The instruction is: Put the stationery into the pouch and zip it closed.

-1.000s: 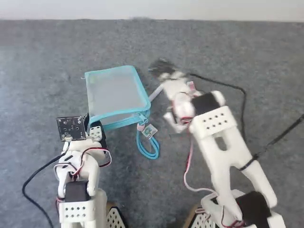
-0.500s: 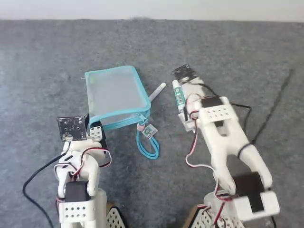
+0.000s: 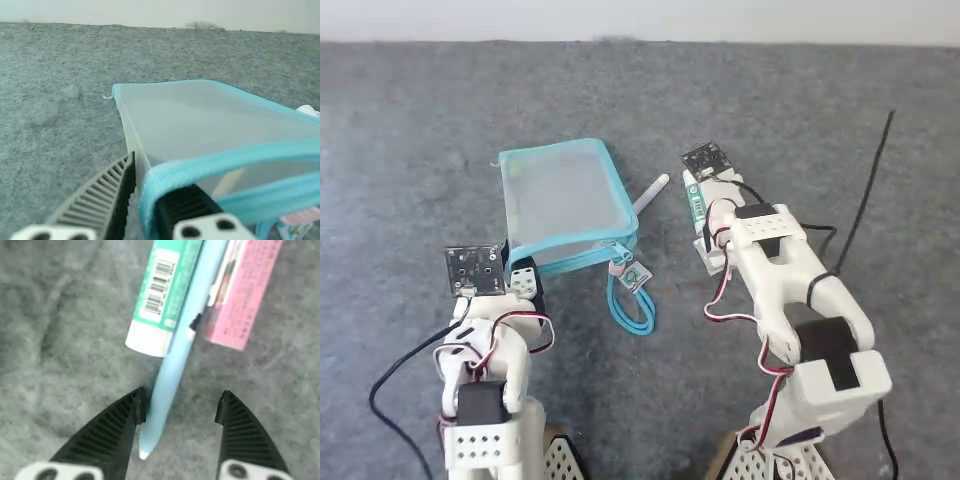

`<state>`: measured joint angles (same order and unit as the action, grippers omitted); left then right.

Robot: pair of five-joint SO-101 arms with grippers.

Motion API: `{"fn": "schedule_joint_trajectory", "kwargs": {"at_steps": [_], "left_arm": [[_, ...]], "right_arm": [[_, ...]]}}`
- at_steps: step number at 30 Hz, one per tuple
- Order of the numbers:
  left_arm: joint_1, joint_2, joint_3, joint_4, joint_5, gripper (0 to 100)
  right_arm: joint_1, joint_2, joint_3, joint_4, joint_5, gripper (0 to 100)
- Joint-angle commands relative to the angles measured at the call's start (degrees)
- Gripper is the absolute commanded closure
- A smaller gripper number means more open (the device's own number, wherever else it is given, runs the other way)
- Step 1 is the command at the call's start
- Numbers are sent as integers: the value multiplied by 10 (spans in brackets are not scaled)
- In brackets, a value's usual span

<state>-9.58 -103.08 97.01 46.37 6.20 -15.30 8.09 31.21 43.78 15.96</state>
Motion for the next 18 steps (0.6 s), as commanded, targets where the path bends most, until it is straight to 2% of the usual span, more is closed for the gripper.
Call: {"fn": "schedule_joint_trajectory", "kwargs": {"at_steps": [1, 7, 13, 18], "left_arm": [[3, -9, -6, 4, -7, 987], [4, -11, -6, 16, -7, 987], [5, -11, -6, 16, -7, 987], [3, -11, -6, 14, -7, 987]], "right_arm": [[-16, 9, -27, -7, -5, 776], [-14, 18, -41, 44, -6, 996], [-13, 9, -44, 113, -6, 991], [-13, -105, -39, 195, -1, 991]]}}
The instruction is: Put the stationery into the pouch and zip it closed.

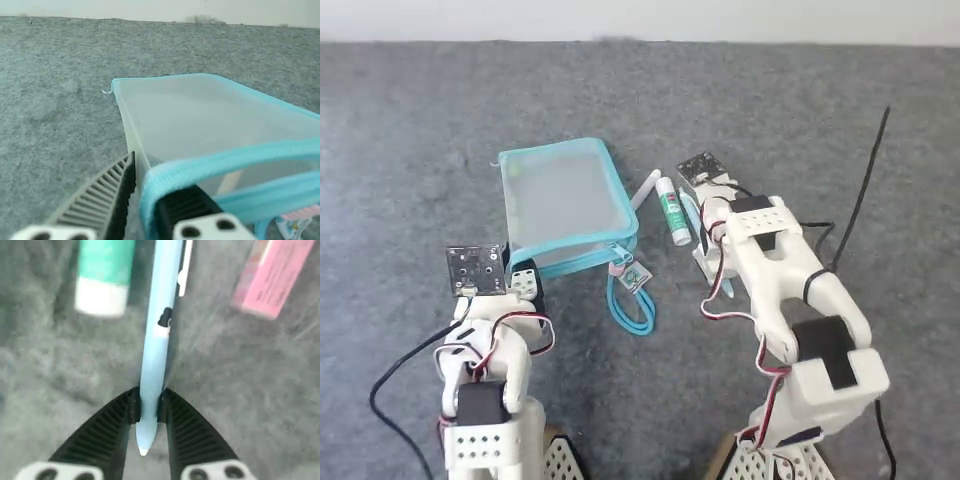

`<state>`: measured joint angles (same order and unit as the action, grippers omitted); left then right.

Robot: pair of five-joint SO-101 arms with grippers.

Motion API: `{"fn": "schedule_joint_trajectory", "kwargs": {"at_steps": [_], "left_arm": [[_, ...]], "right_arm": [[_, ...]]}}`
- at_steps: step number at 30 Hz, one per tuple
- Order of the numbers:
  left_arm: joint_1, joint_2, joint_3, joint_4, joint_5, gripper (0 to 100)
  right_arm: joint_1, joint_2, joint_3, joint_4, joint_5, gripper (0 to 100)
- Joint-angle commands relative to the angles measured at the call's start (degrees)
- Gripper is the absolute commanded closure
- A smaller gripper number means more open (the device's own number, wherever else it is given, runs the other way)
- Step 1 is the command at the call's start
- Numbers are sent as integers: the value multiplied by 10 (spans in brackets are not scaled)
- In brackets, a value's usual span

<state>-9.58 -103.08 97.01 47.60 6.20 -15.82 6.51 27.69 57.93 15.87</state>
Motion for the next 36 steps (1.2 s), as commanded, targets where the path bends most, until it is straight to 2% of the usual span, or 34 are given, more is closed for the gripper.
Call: {"fn": "schedule_joint_trajectory", "kwargs": {"at_steps": [1, 11, 15, 19, 22, 29, 36], "left_arm": [[3, -11, -6, 2, -7, 987], [4, -11, -6, 1, -7, 987], [5, -11, -6, 1, -7, 987], [5, -11, -6, 0, -7, 987], [5, -11, -6, 0, -7, 987], [5, -11, -6, 3, -7, 987], [4, -11, -6, 3, -7, 987]], "right_arm": [[-8, -121, -4, 74, 4, 991], [-24, -434, -9, 265, 60, 991], [-119, -516, -9, 355, 104, 991], [-239, -565, -6, 429, 111, 991], [-289, -568, -3, 448, 110, 991], [-291, -488, -7, 439, 109, 991], [-291, -349, -103, 412, 82, 991]]}}
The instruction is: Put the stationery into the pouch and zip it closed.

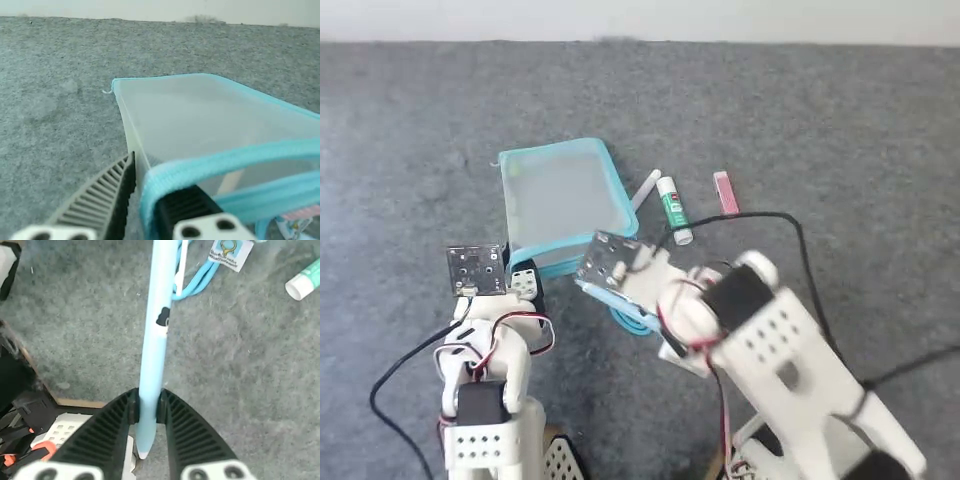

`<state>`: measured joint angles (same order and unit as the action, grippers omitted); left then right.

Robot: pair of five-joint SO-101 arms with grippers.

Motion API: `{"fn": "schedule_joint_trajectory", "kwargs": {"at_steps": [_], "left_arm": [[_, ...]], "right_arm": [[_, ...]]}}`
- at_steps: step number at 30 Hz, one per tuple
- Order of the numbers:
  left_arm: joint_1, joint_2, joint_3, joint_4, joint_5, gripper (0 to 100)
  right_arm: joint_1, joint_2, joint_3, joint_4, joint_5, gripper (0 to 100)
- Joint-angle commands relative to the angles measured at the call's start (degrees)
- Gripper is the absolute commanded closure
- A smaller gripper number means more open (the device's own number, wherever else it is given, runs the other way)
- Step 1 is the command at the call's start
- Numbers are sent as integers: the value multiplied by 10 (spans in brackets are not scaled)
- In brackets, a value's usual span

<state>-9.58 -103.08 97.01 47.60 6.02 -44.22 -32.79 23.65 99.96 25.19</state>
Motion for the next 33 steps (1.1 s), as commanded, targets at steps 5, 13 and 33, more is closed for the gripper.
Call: {"fn": "schedule_joint_trajectory", "kwargs": {"at_steps": [5, 13, 33], "left_arm": [[4, -11, -6, 3, -5, 987], [5, -11, -6, 2, -6, 987], [5, -11, -6, 0, -6, 987]], "right_arm": [[-7, 145, -156, -7, -25, 991], [-7, 276, -286, -22, -70, 991], [-10, 475, -617, -35, -122, 735]]}}
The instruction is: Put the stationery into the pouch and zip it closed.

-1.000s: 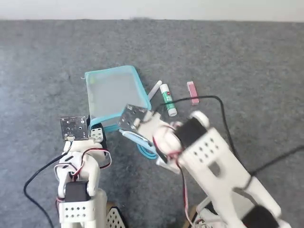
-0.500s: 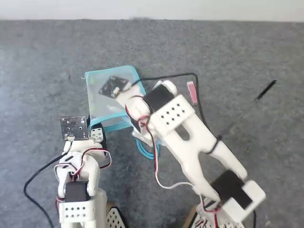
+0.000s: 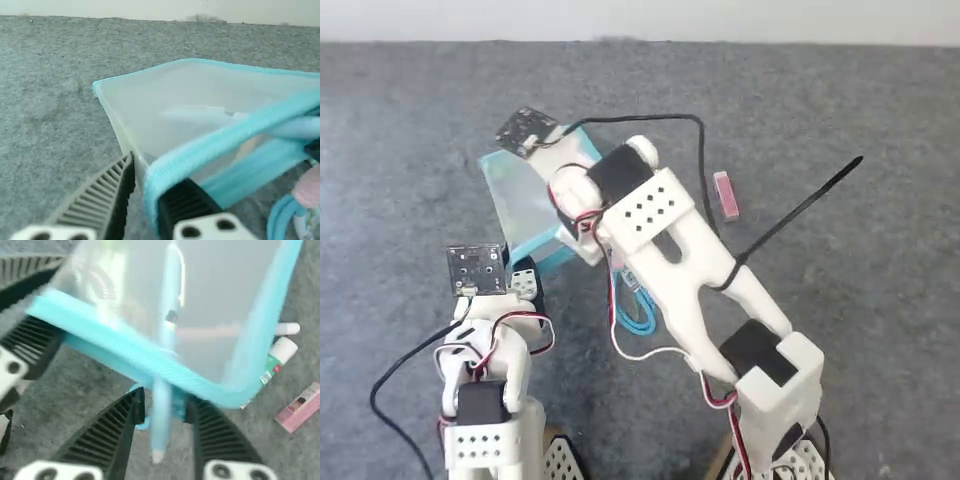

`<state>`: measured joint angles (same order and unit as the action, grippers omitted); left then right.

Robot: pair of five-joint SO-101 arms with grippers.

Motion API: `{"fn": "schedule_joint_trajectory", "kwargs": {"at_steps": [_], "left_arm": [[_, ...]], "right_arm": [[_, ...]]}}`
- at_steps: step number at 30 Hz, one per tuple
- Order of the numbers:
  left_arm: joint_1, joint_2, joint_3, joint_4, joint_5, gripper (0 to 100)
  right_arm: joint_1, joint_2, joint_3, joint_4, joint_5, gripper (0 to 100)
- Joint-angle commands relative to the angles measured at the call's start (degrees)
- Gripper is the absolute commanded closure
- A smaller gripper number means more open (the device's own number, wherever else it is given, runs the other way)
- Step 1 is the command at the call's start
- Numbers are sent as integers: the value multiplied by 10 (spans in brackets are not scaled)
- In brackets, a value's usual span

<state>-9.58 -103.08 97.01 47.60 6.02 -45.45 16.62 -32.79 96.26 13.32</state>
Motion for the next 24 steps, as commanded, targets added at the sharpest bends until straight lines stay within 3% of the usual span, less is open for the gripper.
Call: {"fn": "schedule_joint_trajectory", "kwargs": {"at_steps": [1, 11, 18, 24], "left_arm": [[5, -11, -6, 0, -6, 987], [3, -11, -6, 1, -6, 987], [2, -11, -6, 2, -6, 987], [2, -11, -6, 2, -6, 987]], "right_arm": [[2, -28, -56, 2, -3, 735], [36, -156, -55, 37, -3, 735], [166, -159, -13, 61, -9, 735], [276, -71, 106, -22, -3, 735]]}}
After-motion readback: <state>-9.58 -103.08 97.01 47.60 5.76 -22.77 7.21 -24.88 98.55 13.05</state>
